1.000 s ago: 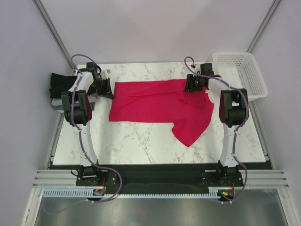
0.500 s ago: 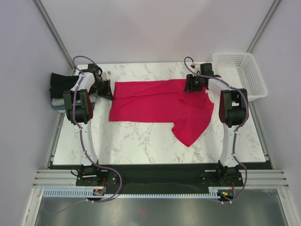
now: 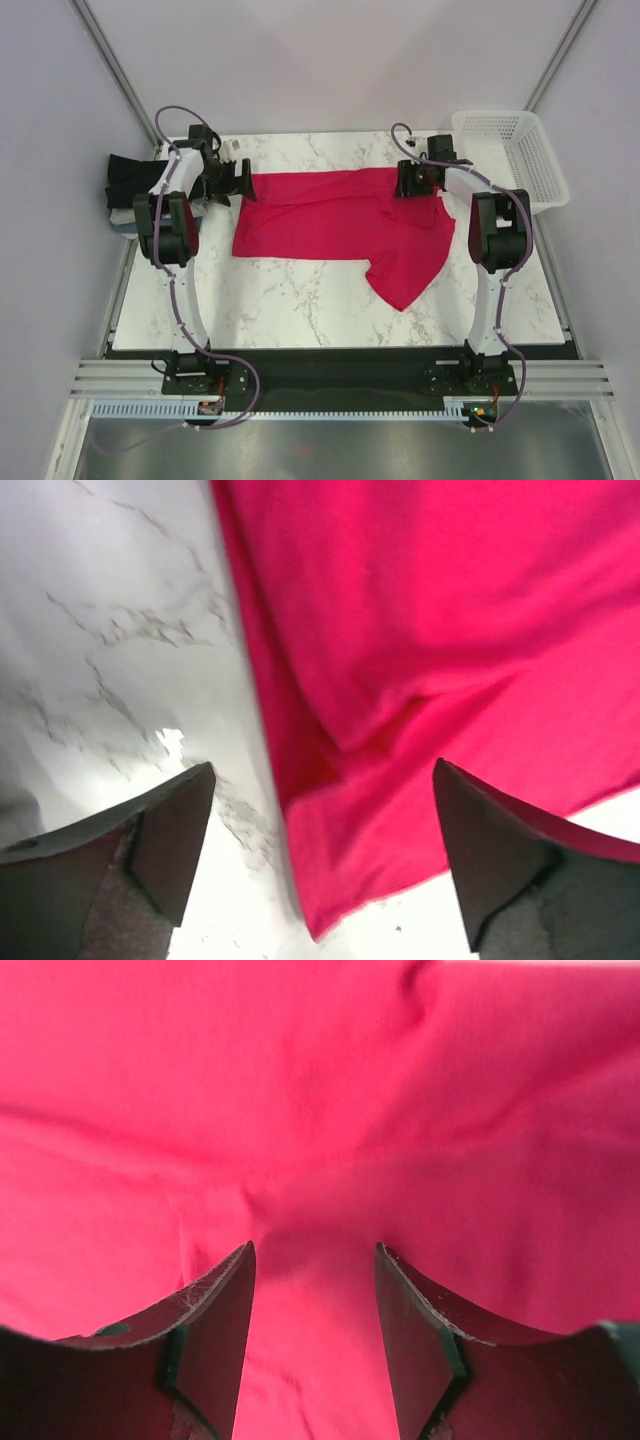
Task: Fold and stack the t-shirts
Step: Fold the tshirt
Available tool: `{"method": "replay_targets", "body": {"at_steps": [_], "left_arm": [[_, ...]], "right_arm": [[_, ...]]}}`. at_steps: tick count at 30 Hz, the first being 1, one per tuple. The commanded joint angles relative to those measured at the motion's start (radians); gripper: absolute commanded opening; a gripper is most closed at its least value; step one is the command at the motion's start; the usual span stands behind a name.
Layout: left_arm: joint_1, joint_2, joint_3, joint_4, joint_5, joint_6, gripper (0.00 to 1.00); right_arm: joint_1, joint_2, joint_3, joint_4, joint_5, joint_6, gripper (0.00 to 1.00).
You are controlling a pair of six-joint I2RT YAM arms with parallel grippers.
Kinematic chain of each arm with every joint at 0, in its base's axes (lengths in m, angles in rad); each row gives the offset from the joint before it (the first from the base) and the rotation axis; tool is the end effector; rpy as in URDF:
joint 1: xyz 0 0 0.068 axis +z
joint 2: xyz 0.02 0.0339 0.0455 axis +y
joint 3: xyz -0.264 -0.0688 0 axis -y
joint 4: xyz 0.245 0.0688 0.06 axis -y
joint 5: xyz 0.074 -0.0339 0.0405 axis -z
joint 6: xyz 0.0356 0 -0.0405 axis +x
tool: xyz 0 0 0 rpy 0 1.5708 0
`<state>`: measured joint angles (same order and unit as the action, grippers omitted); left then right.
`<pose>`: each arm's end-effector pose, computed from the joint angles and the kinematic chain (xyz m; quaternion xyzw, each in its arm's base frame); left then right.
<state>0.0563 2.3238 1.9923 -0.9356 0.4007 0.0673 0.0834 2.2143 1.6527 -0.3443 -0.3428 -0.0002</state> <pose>0.4837 0.0134 0.1812 0.0354 0.9685 -0.1872 0.1601 0.4814 0.0522 0.1604 -0.0945 0.9283 0.1745 0.3146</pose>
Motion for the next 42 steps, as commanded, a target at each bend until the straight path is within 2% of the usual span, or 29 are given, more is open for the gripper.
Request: {"method": "replay_targets", "body": {"at_steps": [1, 3, 5, 8, 11, 13, 14, 15, 16, 17, 18, 19, 20, 21, 22, 23, 24, 25, 26, 27, 28, 29, 30, 31, 32, 34, 40, 42], "left_arm": [[-0.026, -0.218, -0.03, 0.014, 0.033, 0.012, 1.0], [-0.044, -0.283, -0.049, 0.015, 0.064, -0.007, 1.0], [-0.085, -0.37, -0.047, 0.027, -0.009, -0.038, 1.0], [-0.124, -0.461, -0.058, 0.026, 0.039, -0.057, 1.0], [-0.15, -0.622, -0.108, 0.075, 0.039, -0.057, 1.0], [-0.15, -0.702, -0.194, 0.216, 0.05, -0.014, 1.0], [-0.15, -0.746, -0.305, 0.272, 0.064, 0.012, 1.0], [-0.144, -0.815, -0.358, 0.314, 0.082, -0.013, 1.0], [-0.13, -0.845, -0.415, 0.433, 0.11, -0.085, 1.0], [-0.106, -0.86, -0.519, 0.49, 0.3, -0.187, 1.0], [-0.058, -0.857, -0.553, 0.544, 0.473, -0.38, 1.0], [-0.058, -0.803, -0.578, 0.699, 0.633, -0.484, 0.89], [-0.058, -0.77, -0.604, 0.76, 0.802, -0.589, 0.77], [-0.061, -0.75, -0.631, 0.838, 0.829, -0.753, 0.69], [-0.061, -0.774, -0.671, 0.872, 0.767, -0.73, 0.7], [-0.061, -0.79, -0.646, 0.645, 0.66, -0.616, 0.73], [-0.088, -0.797, -0.614, 0.527, 0.548, -0.323, 0.75], [-0.116, -0.797, -0.565, 0.433, 0.327, -0.181, 0.76], [-0.153, -0.799, -0.561, 0.303, 0.191, -0.075, 0.79], [-0.211, -0.804, -0.578, 0.281, 0.085, 0.086, 0.81], [-0.225, -0.814, -0.61, 0.281, 0.008, 0.127, 0.82], [-0.225, -0.834, -0.694, 0.281, 0.007, 0.127, 0.82], [-0.225, -0.846, -0.74, 0.334, -0.148, 0.209, 0.92], [-0.225, -0.854, -0.821, 0.351, -0.21, 0.244, 0.94], [-0.225, -0.875, -0.858, 0.366, -0.229, 0.311, 0.95], [-0.217, -0.892, -0.943, 0.42, -0.273, 0.335, 0.95], [-0.207, -0.911, -0.96, 0.437, -0.287, 0.281, 0.95], [-0.207, -0.893, -0.952, 0.443, -0.29, 0.256, 0.95]], "right_arm": [[-0.002, -0.163, -0.037, -0.033, 0.027, -0.061, 0.59], [-0.002, -0.253, -0.076, -0.033, 0.013, -0.101, 0.6], [-0.002, -0.316, -0.109, -0.032, 0.007, -0.129, 0.61], [-0.002, -0.442, -0.186, -0.041, -0.001, -0.178, 0.62], [-0.001, -0.57, -0.286, -0.065, -0.009, -0.259, 0.63], [0.001, -0.662, -0.338, -0.091, -0.005, -0.305, 0.63], [0.001, -0.689, -0.368, -0.105, -0.013, -0.313, 0.63], [0.001, -0.746, -0.431, -0.149, -0.027, -0.329, 0.63], [0.013, -0.775, -0.467, -0.177, -0.065, -0.357, 0.63], [0.025, -0.807, -0.547, -0.195, -0.067, -0.424, 0.63], [0.042, -0.882, -0.589, -0.22, -0.062, -0.458, 0.63], [0.088, -0.927, -0.632, -0.225, -0.053, -0.495, 0.63], [0.116, -0.973, -0.675, -0.225, -0.018, -0.577, 0.63], [0.142, -1.066, -0.762, -0.211, 0.004, -0.604, 0.64], [0.191, -1.111, -0.803, -0.199, 0.023, -0.625, 0.64], [0.209, -1.151, -0.867, -0.193, 0.051, -0.639, 0.64], [0.228, -1.21, -0.893, -0.19, 0.059, -0.661, 0.64], [0.254, -1.232, -0.91, -0.19, 0.068, -0.659, 0.64], [0.265, -1.248, -0.932, -0.191, 0.07, -0.653, 0.63], [0.274, -1.265, -0.935, -0.206, 0.059, -0.644, 0.63], [0.294, -1.266, -0.939, -0.22, 0.048, -0.644, 0.62], [0.303, -1.263, -0.947, -0.231, 0.044, -0.644, 0.61], [0.318, -1.257, -0.953, -0.24, 0.041, -0.65, 0.61], [0.323, -1.253, -0.962, -0.242, 0.039, -0.658, 0.61], [0.328, -1.246, -0.976, -0.243, 0.038, -0.669, 0.6], [0.346, -1.231, -0.982, -0.263, 0.033, -0.73, 0.59], [0.384, -1.186, -1.033, -0.291, 0.056, -0.986, 0.55], [0.389, -1.188, -1.053, -0.268, 0.048, -1.006, 0.55]]}}
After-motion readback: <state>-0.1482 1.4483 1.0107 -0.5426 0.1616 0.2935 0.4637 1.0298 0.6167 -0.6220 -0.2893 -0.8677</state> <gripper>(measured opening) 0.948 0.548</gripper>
